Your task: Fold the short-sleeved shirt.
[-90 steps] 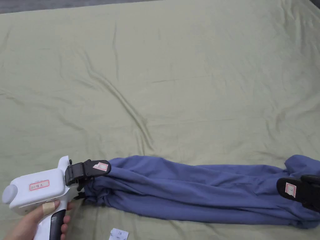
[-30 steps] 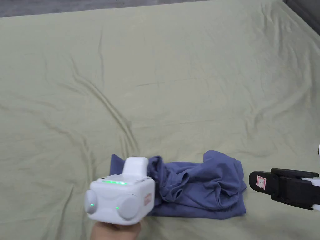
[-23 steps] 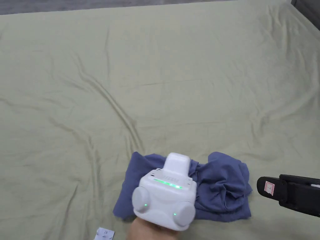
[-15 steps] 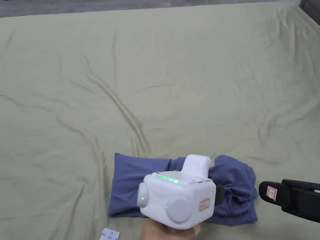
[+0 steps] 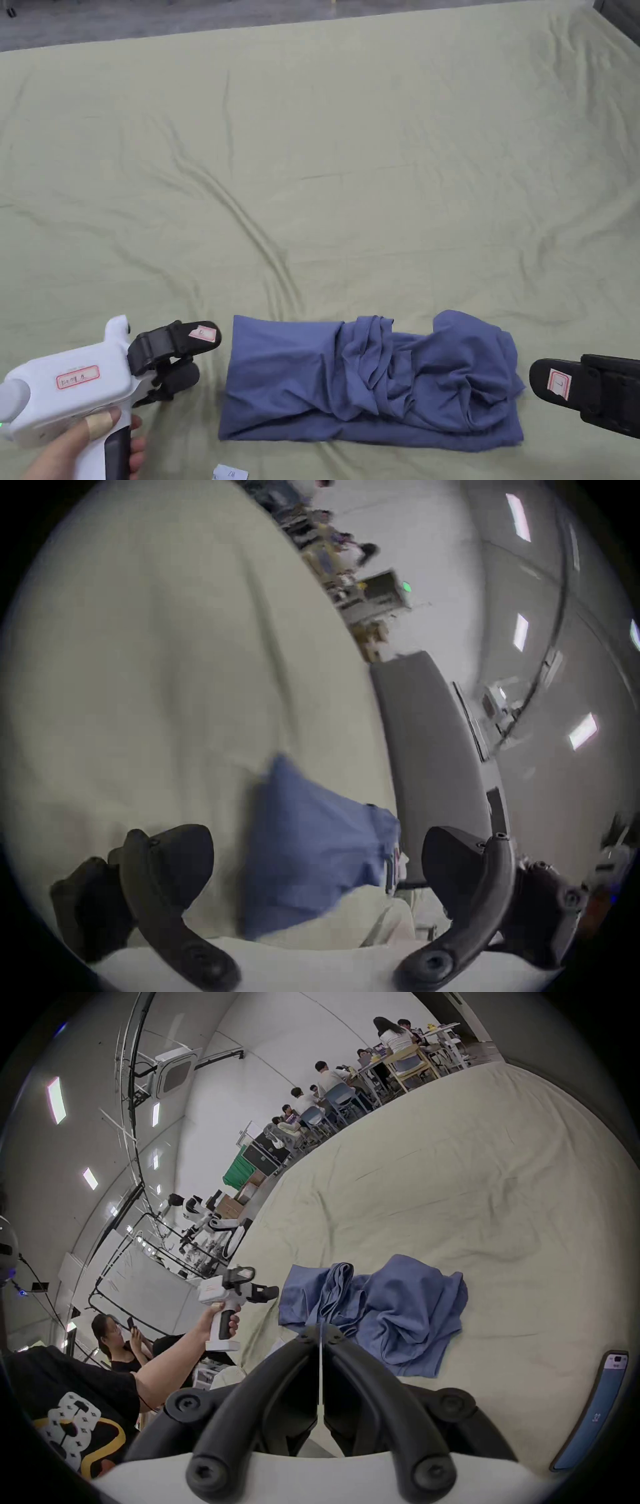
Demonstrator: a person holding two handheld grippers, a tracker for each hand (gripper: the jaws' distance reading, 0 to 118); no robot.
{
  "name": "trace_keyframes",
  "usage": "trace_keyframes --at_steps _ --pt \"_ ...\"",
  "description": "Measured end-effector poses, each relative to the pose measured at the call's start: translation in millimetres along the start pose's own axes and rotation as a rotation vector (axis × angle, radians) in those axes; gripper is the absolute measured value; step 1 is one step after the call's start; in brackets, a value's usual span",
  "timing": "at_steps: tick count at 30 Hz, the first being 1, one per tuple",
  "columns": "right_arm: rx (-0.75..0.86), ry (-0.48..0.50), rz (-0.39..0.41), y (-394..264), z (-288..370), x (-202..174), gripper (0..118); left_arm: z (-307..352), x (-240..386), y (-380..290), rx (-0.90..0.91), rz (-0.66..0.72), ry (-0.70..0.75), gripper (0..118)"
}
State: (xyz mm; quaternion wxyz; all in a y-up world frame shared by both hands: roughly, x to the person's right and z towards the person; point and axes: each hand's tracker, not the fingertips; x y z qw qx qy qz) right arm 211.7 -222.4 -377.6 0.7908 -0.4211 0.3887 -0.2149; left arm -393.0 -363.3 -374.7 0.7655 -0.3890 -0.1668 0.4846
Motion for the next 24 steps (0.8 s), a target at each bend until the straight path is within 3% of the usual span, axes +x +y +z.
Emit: trace_keyframes --at_steps 3,5,7,9,12,14,15,16,22,24 --pt "-0.015 0.020 0.006 2 -5 -5 4 -19 -32 -4 -0.046 0.092 -0.095 118" --pt "-0.027 0.016 0.019 4 -9 -11 4 -25 -18 -2 -0.010 0.009 -0.153 118" --pt "-0.032 0.020 0.033 6 -11 -15 4 -39 -16 -5 -0.060 0.043 -0.208 118" --pt "-0.040 0.030 0.037 7 -15 -18 4 -62 -11 -12 -0.136 0.079 -0.215 118" --pt "-0.048 0.027 0.051 8 -20 -21 4 -84 -19 -1 -0.160 -0.018 -0.204 118" --pt "-0.049 0.029 0.053 7 -21 -22 4 -82 -25 8 -0.156 -0.010 -0.207 116" --pt "-0.051 0.035 0.054 6 -20 -22 4 -84 -16 -13 -0.145 0.009 -0.230 86" --pt "-0.053 0.038 0.057 6 -20 -23 4 -82 -16 -13 -0.102 0.003 -0.157 19" --pt "-0.046 0.014 0.069 5 -11 -21 4 -28 12 -13 -0.043 -0.021 -0.091 18" --pt "-0.036 0.008 0.058 5 -8 -19 4 0 46 -17 -0.004 -0.079 0.051 18"
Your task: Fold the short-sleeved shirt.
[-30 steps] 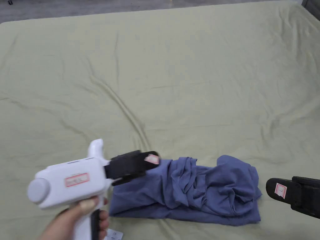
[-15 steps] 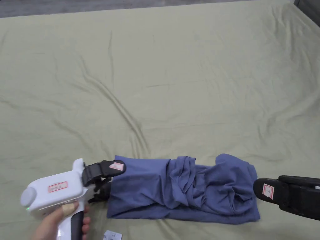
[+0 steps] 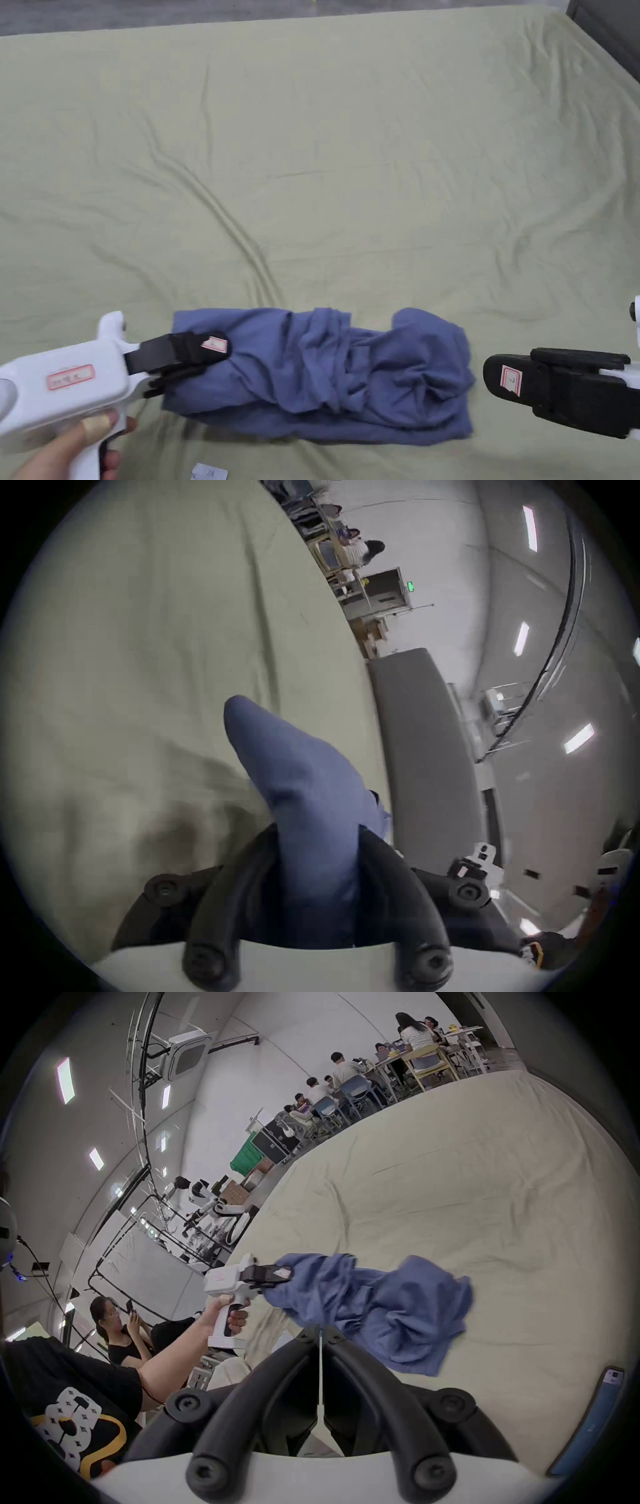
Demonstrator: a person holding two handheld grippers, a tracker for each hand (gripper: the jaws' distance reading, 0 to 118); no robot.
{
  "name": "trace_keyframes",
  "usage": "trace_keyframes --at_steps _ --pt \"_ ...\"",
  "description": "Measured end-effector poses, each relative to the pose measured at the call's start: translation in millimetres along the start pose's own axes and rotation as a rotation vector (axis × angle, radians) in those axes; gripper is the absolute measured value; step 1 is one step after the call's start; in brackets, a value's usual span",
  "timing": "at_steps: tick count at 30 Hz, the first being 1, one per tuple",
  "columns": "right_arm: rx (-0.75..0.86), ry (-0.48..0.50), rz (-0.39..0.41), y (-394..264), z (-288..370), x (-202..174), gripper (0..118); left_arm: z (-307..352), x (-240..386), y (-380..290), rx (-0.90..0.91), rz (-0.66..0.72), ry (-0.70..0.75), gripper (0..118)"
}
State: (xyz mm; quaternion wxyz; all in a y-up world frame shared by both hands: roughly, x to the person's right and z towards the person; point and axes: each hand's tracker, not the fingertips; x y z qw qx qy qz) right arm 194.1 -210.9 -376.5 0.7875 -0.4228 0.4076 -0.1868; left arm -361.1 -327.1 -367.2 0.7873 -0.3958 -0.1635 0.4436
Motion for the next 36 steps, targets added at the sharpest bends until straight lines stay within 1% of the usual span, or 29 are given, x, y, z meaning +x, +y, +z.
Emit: trace_keyframes --at_steps 1,2,3,4,5,8,10,13,15,17,19,20,21,22,23,24,25,26,27,28,30,31,32,33,34,35,36 --pt "0.003 -0.005 -0.003 0 0 0 4 9 10 2 0.005 -0.011 0.095 18" --pt "0.005 -0.017 -0.004 0 0 0 4 17 25 3 0.012 -0.042 0.220 18" --pt "0.004 -0.031 0.001 -1 0 0 4 27 38 12 0.020 -0.097 0.375 18" --pt "0.001 -0.040 0.007 -1 -1 0 4 26 53 9 0.044 -0.124 0.487 18" --pt "-0.005 -0.045 0.014 -2 -2 0 4 22 71 5 0.066 -0.164 0.535 18" --pt "-0.024 -0.063 0.008 -5 -11 0 4 -9 107 -11 0.055 -0.239 0.523 18" --pt "-0.035 -0.075 -0.004 -8 -14 0 4 -39 134 -28 0.046 -0.300 0.564 18" --pt "-0.044 -0.080 -0.002 -10 -13 -1 4 -99 152 -50 -0.012 -0.453 0.673 18" --pt "-0.047 -0.086 -0.003 -11 -11 0 4 -144 159 -71 -0.059 -0.520 0.786 18" --pt "-0.045 -0.091 -0.010 -11 -8 1 4 -177 163 -87 -0.093 -0.530 0.814 18" --pt "-0.043 -0.091 -0.021 -13 -7 4 4 -190 163 -95 -0.082 -0.524 0.795 18" --pt "-0.043 -0.094 -0.026 -13 -6 5 4 -196 163 -96 -0.066 -0.546 0.830 19" --pt "-0.043 -0.095 -0.028 -14 -5 6 4 -196 163 -97 -0.026 -0.551 0.846 23" --pt "-0.044 -0.096 -0.031 -14 -5 7 4 -190 160 -96 0.001 -0.564 0.805 35" --pt "-0.046 -0.097 -0.033 -14 -4 7 4 -178 156 -92 0.049 -0.551 0.683 69" --pt "-0.046 -0.096 -0.033 -14 -3 7 4 -165 150 -85 0.023 -0.432 0.521 96" --pt "-0.046 -0.092 -0.031 -13 -2 7 4 -152 146 -79 0.009 -0.353 0.424 112" --pt "-0.044 -0.087 -0.028 -13 -1 7 4 -135 143 -73 -0.006 -0.249 0.345 116" --pt "-0.040 -0.082 -0.026 -12 0 8 4 -113 140 -65 -0.007 -0.183 0.295 116" --pt "-0.038 -0.078 -0.025 -11 1 8 4 -97 135 -62 0.007 -0.144 0.222 116" --pt "-0.026 -0.067 -0.026 -10 2 12 4 -56 124 -54 0.044 -0.145 0.112 116" --pt "-0.020 -0.062 -0.031 -10 2 14 4 -44 124 -53 0.088 -0.154 0.089 115" --pt "-0.014 -0.054 -0.043 -10 2 16 4 -30 120 -49 0.146 -0.186 0.141 103" --pt "-0.012 -0.049 -0.052 -10 2 18 4 -28 119 -45 0.138 -0.222 0.217 71" --pt "-0.009 -0.050 -0.059 -10 1 19 4 -30 119 -43 0.120 -0.255 0.295 16" --pt "-0.009 -0.051 -0.065 -10 0 19 4 -41 119 -46 0.099 -0.300 0.390 0" --pt "-0.009 -0.054 -0.067 -11 0 19 4 -48 116 -49 0.095 -0.324 0.441 0"
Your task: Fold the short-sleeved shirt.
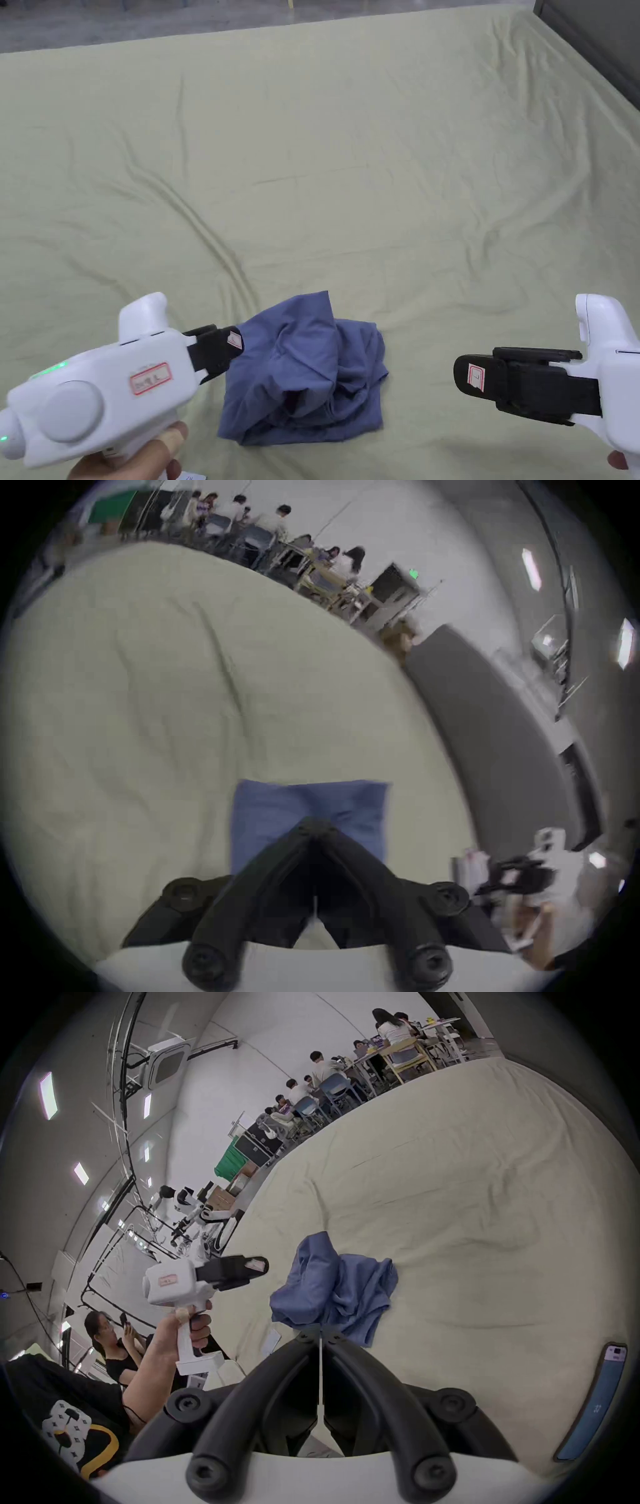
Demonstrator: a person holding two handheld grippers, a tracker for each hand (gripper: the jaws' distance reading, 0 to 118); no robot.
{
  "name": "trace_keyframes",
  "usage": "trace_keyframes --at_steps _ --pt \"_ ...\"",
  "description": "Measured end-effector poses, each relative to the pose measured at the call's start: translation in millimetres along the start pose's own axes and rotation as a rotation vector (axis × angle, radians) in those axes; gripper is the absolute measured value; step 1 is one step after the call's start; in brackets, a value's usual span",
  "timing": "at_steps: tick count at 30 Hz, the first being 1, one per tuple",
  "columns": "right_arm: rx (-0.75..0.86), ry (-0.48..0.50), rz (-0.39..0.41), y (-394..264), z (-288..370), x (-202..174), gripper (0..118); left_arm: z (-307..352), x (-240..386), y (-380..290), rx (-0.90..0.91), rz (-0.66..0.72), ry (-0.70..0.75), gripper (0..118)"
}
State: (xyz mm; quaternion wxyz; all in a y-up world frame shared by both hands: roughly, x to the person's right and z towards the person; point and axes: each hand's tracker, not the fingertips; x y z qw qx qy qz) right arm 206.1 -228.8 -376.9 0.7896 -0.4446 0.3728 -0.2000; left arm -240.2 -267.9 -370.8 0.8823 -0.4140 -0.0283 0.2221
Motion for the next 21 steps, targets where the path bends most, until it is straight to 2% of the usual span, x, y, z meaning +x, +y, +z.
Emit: trace_keyframes --at_steps 3,4,6,9,11,13,15,16,18,21 --pt "-0.002 -0.005 0.004 -2 1 -2 4 -37 22 -16 -0.091 -0.028 -0.167 0" --pt "-0.003 -0.006 0.004 -2 2 -2 4 -48 38 -23 -0.113 -0.057 -0.167 0" --pt "-0.006 -0.016 0.006 -4 4 -3 4 -69 75 -37 -0.153 -0.214 -0.174 0" --pt "-0.008 -0.031 0.007 -4 8 -2 4 -110 119 -61 -0.220 -0.347 -0.082 0" --pt "-0.006 -0.042 0.006 -3 10 -2 4 -134 134 -71 -0.270 -0.312 -0.095 0" --pt "-0.001 -0.046 0.005 -3 13 -2 4 -151 148 -79 -0.330 -0.271 -0.196 0" --pt "0.007 -0.051 0.005 -3 17 -2 4 -154 157 -86 -0.329 -0.273 -0.198 0" --pt "0.010 -0.050 0.006 -3 19 -2 4 -149 161 -86 -0.327 -0.273 -0.207 0" --pt "0.024 -0.045 0.007 -1 23 -2 4 -128 162 -76 -0.289 -0.248 -0.327 0" --pt "0.041 -0.009 0.003 5 21 0 4 -76 128 -49 -0.216 -0.171 -0.434 0"
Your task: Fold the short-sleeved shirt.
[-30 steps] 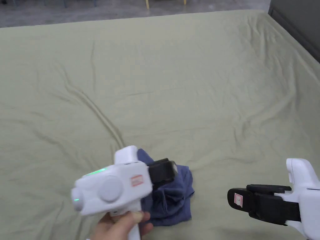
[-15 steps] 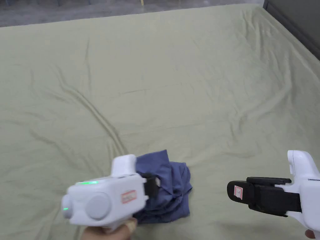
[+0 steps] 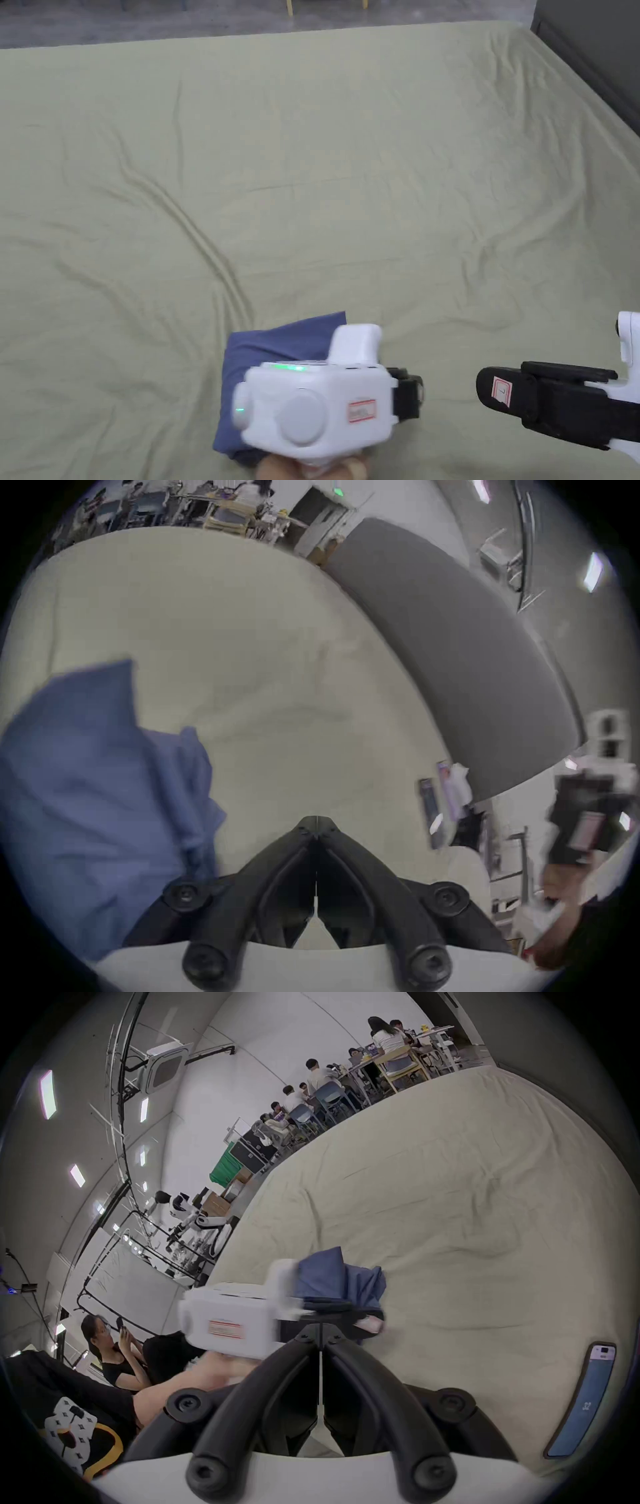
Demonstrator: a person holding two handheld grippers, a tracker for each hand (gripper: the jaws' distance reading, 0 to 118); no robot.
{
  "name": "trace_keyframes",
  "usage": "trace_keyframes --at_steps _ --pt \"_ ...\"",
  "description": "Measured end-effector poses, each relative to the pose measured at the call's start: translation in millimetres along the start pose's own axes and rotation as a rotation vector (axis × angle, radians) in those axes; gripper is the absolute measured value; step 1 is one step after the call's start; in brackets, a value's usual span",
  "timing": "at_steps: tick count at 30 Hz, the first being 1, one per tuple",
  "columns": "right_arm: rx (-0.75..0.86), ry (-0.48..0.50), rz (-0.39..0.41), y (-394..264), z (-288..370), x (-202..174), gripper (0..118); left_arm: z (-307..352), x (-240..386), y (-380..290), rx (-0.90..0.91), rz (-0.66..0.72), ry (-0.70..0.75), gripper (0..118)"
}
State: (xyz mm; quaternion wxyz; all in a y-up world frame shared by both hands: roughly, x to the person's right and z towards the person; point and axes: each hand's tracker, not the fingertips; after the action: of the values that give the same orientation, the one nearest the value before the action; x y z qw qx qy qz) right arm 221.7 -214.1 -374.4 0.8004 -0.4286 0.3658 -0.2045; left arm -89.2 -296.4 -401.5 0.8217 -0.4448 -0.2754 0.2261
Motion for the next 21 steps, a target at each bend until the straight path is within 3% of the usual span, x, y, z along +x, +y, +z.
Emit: trace_keyframes --at_steps 4,7,9,11,13,17,18,19,20,21 --pt "-0.037 0.088 0.005 15 -40 -5 4 103 -50 6 0.142 0.100 0.057 0" --pt "-0.106 0.215 -0.015 25 -99 -14 4 162 -94 1 0.213 0.172 0.242 0" --pt "-0.174 0.268 -0.054 29 -150 -15 4 189 -120 -4 0.243 0.230 0.328 0" --pt "-0.244 0.286 -0.099 29 -192 -14 4 201 -140 -10 0.263 0.292 0.319 0" --pt "-0.300 0.245 -0.146 26 -226 -4 4 205 -150 -15 0.270 0.331 0.300 0" --pt "-0.433 -0.017 -0.213 16 -258 45 4 191 -156 -18 0.239 0.342 0.270 0" --pt "-0.412 -0.037 -0.225 13 -254 57 4 185 -156 -17 0.226 0.341 0.259 0" --pt "-0.370 0.043 -0.265 12 -250 67 4 178 -157 -17 0.211 0.337 0.242 3" --pt "-0.374 0.115 -0.308 13 -245 72 4 170 -156 -17 0.195 0.328 0.206 13" --pt "-0.378 0.061 -0.282 12 -238 71 4 161 -156 -17 0.184 0.321 0.168 20"
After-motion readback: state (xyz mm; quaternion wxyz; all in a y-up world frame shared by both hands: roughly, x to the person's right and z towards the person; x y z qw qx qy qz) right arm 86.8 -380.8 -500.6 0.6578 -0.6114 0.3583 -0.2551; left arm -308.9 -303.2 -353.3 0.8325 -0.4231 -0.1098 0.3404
